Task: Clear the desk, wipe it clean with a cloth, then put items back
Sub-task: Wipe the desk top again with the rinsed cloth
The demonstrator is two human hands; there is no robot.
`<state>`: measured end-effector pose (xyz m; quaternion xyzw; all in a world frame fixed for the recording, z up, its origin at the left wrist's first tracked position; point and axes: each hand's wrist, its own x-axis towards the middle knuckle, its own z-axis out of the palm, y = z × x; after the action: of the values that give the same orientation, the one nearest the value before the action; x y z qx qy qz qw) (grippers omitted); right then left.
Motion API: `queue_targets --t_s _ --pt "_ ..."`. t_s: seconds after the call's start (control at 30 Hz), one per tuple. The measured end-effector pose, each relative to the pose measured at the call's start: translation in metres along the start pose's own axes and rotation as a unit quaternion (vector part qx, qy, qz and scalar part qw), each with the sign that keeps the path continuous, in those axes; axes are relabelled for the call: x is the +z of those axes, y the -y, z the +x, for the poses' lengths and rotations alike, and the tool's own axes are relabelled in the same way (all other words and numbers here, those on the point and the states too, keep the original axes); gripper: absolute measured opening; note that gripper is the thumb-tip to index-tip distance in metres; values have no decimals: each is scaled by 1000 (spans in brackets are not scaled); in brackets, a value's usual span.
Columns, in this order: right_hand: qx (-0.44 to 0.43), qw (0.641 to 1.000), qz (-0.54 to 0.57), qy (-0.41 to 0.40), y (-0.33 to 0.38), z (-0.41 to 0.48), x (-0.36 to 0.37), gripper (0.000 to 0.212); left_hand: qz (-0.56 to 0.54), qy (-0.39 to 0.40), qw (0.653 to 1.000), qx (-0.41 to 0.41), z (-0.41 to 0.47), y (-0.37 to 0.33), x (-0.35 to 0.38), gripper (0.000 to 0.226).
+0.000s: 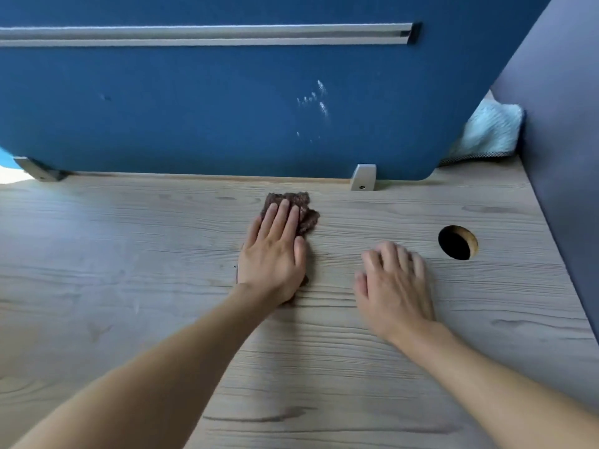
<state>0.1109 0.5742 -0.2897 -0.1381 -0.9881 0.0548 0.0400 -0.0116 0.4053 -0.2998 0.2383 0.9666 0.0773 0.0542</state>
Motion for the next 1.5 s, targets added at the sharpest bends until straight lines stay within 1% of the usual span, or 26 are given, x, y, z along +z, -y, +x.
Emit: queue_targets --t_s 0.03,0.07,0.1,0.17,0.23,0.33,0.43,0.5,0.53,0.57,0.63,0.7,0.8,0.93,1.0,1.07,1.17,1.2,1.23,1.27,1.33,1.37,1.4,1.43,1.47,1.5 --pt "5 1000 7 -8 4 12 2 41 2 -8 1000 13 -6 -4 1 66" --pt "11 1000 16 -12 8 19 5 45 2 -16 998 55 -20 -7 1 64" --pt "14 1000 20 -17 10 24 9 51 3 -18 993 113 -38 -10 2 61" --pt "15 1000 7 -9 13 24 16 57 0 13 977 215 -68 -9 4 58" --pt "14 1000 0 5 13 21 18 58 -8 24 967 253 -65 -3 5 58" --pt "5 1000 -8 10 12 23 19 58 7 15 977 212 -23 4 7 60" --pt "6 1000 -17 17 12 22 19 58 10 -10 995 95 41 8 1 67" --pt "8 1000 -21 21 12 22 20 59 14 -13 998 59 56 2 0 69" --pt "10 1000 -21 19 13 22 19 59 13 -18 997 71 50 -4 0 69" --pt "9 1000 -20 18 13 21 18 59 8 -17 994 106 36 -9 0 66" --pt "7 1000 -17 17 15 22 18 59 -4 10 980 198 1 -18 3 61" --pt "8 1000 -17 19 15 22 15 59 -18 36 970 240 -8 -15 3 59" --pt "6 1000 -18 12 16 23 15 58 -7 28 978 205 21 -16 4 62" --pt "5 1000 -19 13 15 22 16 58 1 -1 994 108 79 -33 2 67" --pt "7 1000 -18 8 13 23 16 58 -6 -13 995 101 83 -38 1 68" --pt "9 1000 -14 6 14 22 16 58 -10 -3 989 145 52 -32 0 66" --pt "3 1000 -17 8 14 24 17 59 -18 21 967 252 -13 -7 0 60" --pt "4 1000 -18 11 13 24 16 60 -17 33 962 271 -17 7 -1 60" --pt "5 1000 -20 11 13 23 16 60 -11 31 963 267 -11 21 -2 60" --pt "6 1000 -23 14 13 22 16 60 2 15 971 238 1 30 -2 61" --pt "1 999 -28 22 13 21 17 61 13 -24 992 121 39 44 -7 65" --pt "1 999 -30 24 12 21 17 62 11 -25 997 68 54 46 -8 66" --pt "3 999 -31 22 12 22 17 62 8 -28 999 35 61 44 -6 66" --pt "3 999 -34 19 12 23 18 62 6 -33 999 24 58 40 -5 67" --pt "3 999 -35 19 13 23 19 61 7 -39 999 34 46 34 -5 67" --pt "4 999 -37 19 13 22 20 61 8 -40 997 72 25 29 -4 66"
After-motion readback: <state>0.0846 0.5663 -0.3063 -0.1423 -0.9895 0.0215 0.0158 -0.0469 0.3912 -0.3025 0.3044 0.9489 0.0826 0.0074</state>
